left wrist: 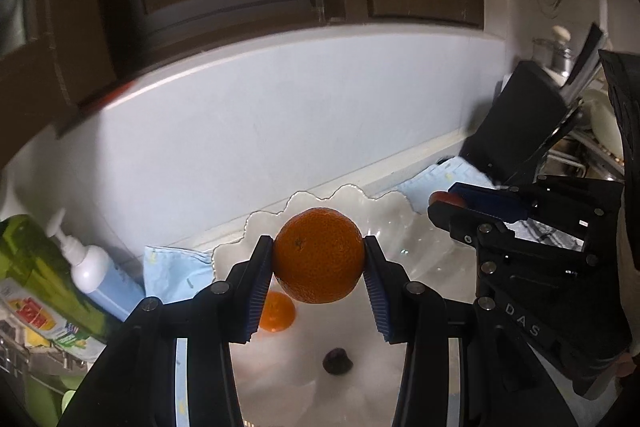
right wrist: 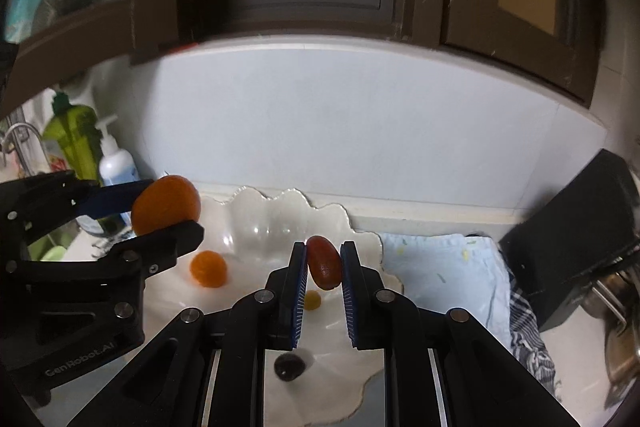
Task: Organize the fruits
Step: 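Carry the orange in the left tool while the right tool carries the date over the bowl, then open the left tool to drop the orange while the right tool drops the date into the bowl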
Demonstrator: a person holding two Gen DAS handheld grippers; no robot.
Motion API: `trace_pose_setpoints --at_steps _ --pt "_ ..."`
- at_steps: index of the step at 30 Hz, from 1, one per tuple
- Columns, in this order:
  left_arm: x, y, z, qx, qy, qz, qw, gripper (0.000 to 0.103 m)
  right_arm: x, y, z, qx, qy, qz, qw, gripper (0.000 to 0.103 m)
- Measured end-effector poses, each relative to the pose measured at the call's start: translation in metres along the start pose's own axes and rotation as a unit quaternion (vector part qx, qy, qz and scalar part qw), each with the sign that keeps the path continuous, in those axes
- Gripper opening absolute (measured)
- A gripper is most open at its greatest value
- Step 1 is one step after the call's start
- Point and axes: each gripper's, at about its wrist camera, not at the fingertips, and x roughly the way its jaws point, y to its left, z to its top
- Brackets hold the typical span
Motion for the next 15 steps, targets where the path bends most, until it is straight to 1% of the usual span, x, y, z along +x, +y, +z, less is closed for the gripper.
trace_pose_setpoints --at_steps 4,7,11,15 --pt "0.026 -0.001 0.006 0.010 0.019 0.011 0.9997 0.044 0.026 -0.006 0.003 -0.001 0.028 -0.003 1.000 0.018" --pt "0.045 0.000 0.006 0.011 0.038 0.009 0.9992 0.044 0.041 -0.009 0.004 0.002 0.049 -0.003 0.999 0.018" --pt "0.067 0.004 0.005 0.004 0.063 0.002 0.9980 0.044 0.061 -0.013 0.003 0.012 0.075 0.009 0.997 0.018" --pt "0.082 0.008 0.003 0.004 0.079 -0.001 0.9969 0.044 0.075 -0.012 0.002 0.013 0.096 0.012 0.995 0.018"
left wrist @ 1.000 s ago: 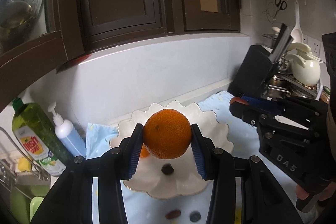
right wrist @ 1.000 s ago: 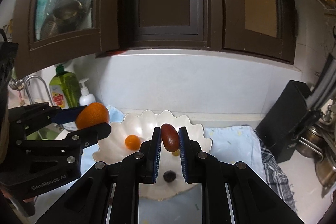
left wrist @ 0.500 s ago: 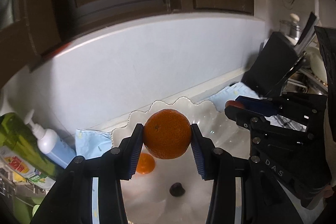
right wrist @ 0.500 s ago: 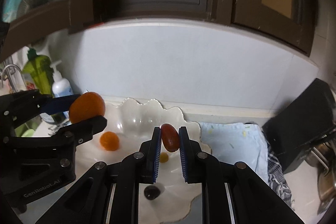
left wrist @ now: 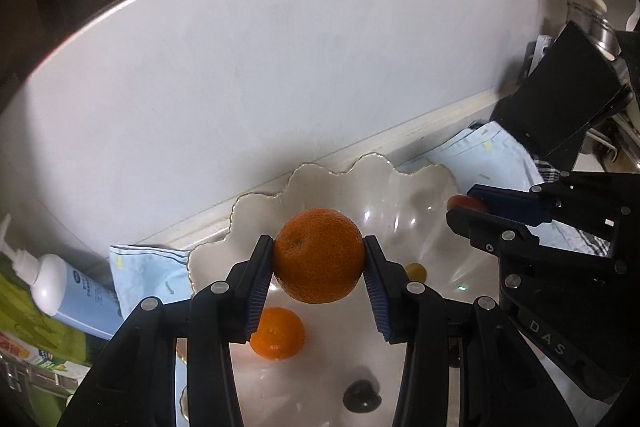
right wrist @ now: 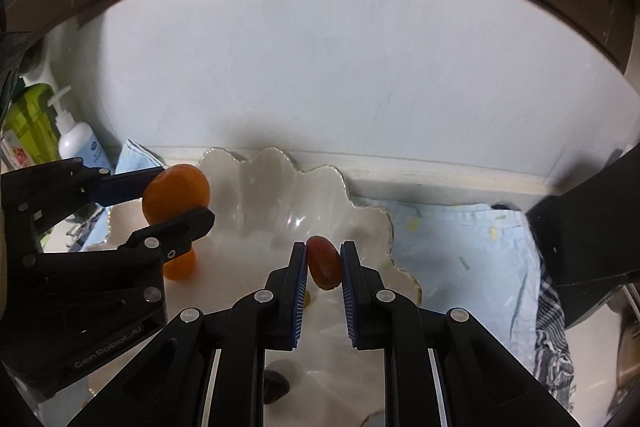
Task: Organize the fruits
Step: 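Open the left tool to drop the orange while the right tool drops the date into the bowl, then withdraw both open tools from the bowl back toward the remaining fruits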
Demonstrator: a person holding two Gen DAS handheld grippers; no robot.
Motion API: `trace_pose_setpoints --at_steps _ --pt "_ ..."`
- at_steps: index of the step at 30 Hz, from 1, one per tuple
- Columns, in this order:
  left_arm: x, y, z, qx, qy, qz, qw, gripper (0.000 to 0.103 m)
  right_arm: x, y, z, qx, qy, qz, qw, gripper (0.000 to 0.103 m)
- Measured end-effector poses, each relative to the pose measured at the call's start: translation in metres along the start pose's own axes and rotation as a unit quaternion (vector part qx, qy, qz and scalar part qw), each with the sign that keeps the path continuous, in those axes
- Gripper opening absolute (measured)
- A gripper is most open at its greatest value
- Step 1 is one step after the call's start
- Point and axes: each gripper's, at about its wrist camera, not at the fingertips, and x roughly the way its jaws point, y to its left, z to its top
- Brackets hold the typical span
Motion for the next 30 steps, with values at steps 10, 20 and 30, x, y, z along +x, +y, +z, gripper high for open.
trace_pose_setpoints --at_steps 10,20,30 --pt "0.017 0.008 -0.001 -0.008 0.026 -0.002 0.9996 0.059 0.014 -0.001 0.003 0.000 0.025 -0.007 1.000 0.030" --pt "-0.013 0.016 -0.003 -0.009 -0.002 0.056 0.9984 0.074 -0.001 -0.007 0.000 0.007 0.011 -0.033 0.999 0.051" --pt "-0.058 0.018 -0.011 -0.014 -0.044 0.087 0.9951 0.091 -0.044 -0.001 -0.004 0.010 -0.036 -0.049 0.998 0.065"
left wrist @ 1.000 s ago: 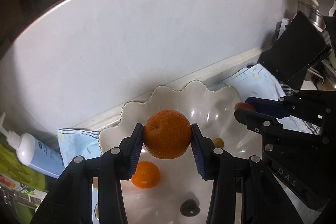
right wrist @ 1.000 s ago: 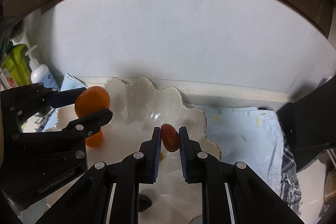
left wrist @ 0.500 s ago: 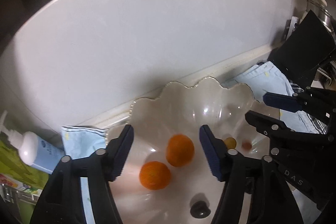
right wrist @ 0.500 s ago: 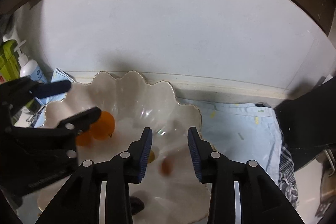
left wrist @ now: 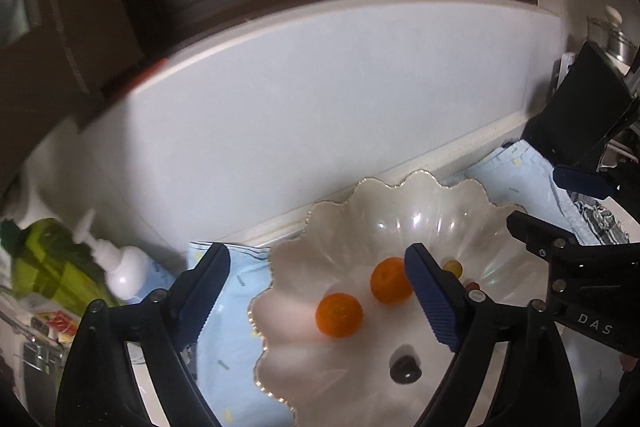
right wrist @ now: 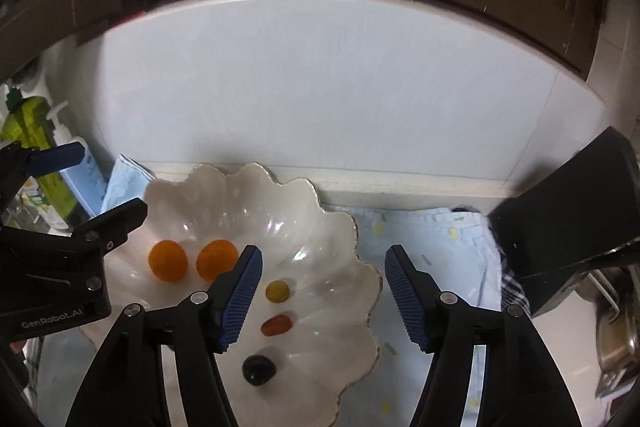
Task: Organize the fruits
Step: 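Withdraw both open tools from the bowl back toward the remaining fruits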
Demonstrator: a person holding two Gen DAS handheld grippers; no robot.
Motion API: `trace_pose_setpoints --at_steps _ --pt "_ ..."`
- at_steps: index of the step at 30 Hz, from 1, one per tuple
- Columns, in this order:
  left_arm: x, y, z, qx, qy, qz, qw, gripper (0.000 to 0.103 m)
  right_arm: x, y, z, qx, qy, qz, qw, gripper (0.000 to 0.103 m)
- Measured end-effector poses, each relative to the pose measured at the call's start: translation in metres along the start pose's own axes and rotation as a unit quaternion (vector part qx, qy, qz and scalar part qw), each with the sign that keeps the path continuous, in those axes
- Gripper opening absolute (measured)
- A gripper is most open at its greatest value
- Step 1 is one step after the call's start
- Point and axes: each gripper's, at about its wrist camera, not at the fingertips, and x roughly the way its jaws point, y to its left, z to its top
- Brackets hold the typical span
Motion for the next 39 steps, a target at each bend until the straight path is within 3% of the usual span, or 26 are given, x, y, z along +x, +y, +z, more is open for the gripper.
trace_pose_setpoints --at_steps 10,14,27,39 --pt "-0.052 0.013 -0.016 -0.033 -0.040 0.000 0.9987 0.094 -0.056 0.014 -0.011 -0.004 -0.050 0.005 0.999 0.065" --pt "-0.076 0.017 -0.022 -0.038 -0.057 -0.002 0.9976 0.096 -0.078 0.019 -0.014 -0.004 -0.069 0.005 0.998 0.074" --pt "-0.154 0.030 -0.062 -0.052 -0.115 0.009 0.9920 0.100 -0.140 0.031 -0.045 0.002 -0.108 0.005 0.994 0.076" --pt "-0.193 0.027 -0.107 -0.054 -0.123 -0.001 0.9909 0.101 -0.188 0.050 -0.082 -0.001 -0.140 -0.006 0.990 0.076"
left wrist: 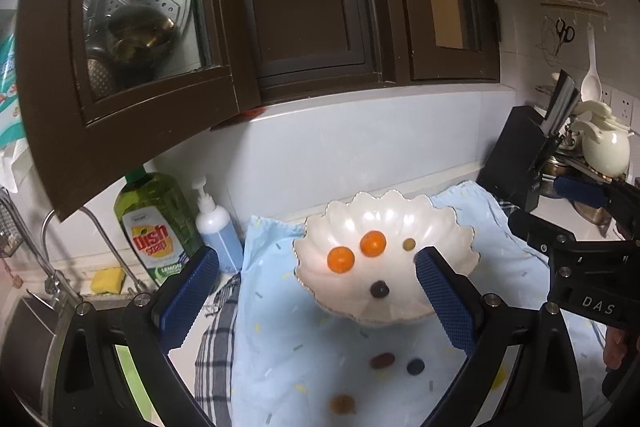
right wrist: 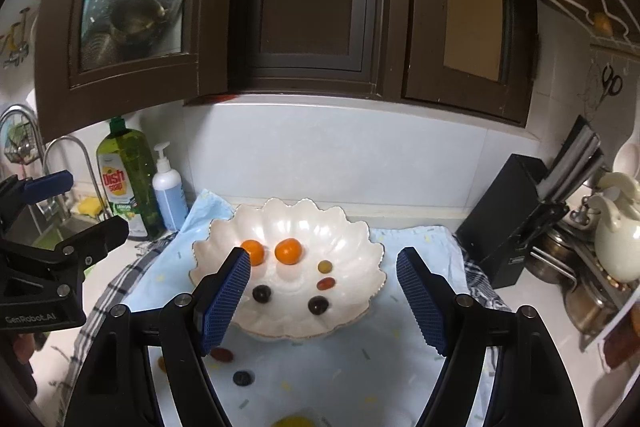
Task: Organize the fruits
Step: 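Withdraw both open tools from the bowl back toward the remaining fruits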
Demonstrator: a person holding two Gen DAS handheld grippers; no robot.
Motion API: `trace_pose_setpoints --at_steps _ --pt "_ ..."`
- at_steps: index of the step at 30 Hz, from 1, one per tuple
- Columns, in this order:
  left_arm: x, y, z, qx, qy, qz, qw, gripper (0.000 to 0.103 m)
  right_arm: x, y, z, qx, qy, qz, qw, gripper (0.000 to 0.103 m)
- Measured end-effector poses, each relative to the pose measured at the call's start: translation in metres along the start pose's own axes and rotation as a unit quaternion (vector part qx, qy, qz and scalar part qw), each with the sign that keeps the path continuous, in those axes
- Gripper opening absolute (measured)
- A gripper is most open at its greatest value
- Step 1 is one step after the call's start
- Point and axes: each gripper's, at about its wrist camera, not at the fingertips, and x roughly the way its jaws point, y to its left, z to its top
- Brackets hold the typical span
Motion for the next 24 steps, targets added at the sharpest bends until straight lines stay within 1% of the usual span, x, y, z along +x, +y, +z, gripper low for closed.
trace_pose_setpoints --at_steps 4,8,12,15,17,20,24 --pt "-0.013 0.000 -0.011 0.006 -0.003 0.003 1.0000 0.101 -0.014 0.008 -0.012 -0.002 -0.004 -0.003 1.000 0.076" --pt "-0.025 0.000 -0.021 0.010 -0.003 -0.003 0.9999 0.101 -0.027 0.012 -0.023 0.007 -0.007 -0.008 1.000 0.076" --pt "-0.032 0.000 -0.031 0.017 0.002 -0.007 0.9998 0.100 -0.035 0.019 -0.031 -0.003 -0.005 -0.015 1.000 0.076" --pt "-0.034 0.003 -0.041 0.017 0.016 -0.013 0.9996 0.100 -0.040 0.023 -0.039 -0.004 -0.001 -0.021 1.000 0.076" --pt "-0.034 0.005 -0.048 0.013 0.026 -0.011 0.9995 0.100 -0.043 0.026 -0.045 -0.001 0.001 -0.025 1.000 0.076" --pt "-0.033 0.009 -0.059 0.006 0.040 -0.023 0.9989 0.100 -0.044 0.030 -0.055 -0.005 0.009 -0.033 0.999 0.076" --pt "-0.031 0.010 -0.072 0.013 0.046 -0.031 0.9984 0.099 -0.041 0.035 -0.069 0.002 0.034 -0.030 0.999 0.076"
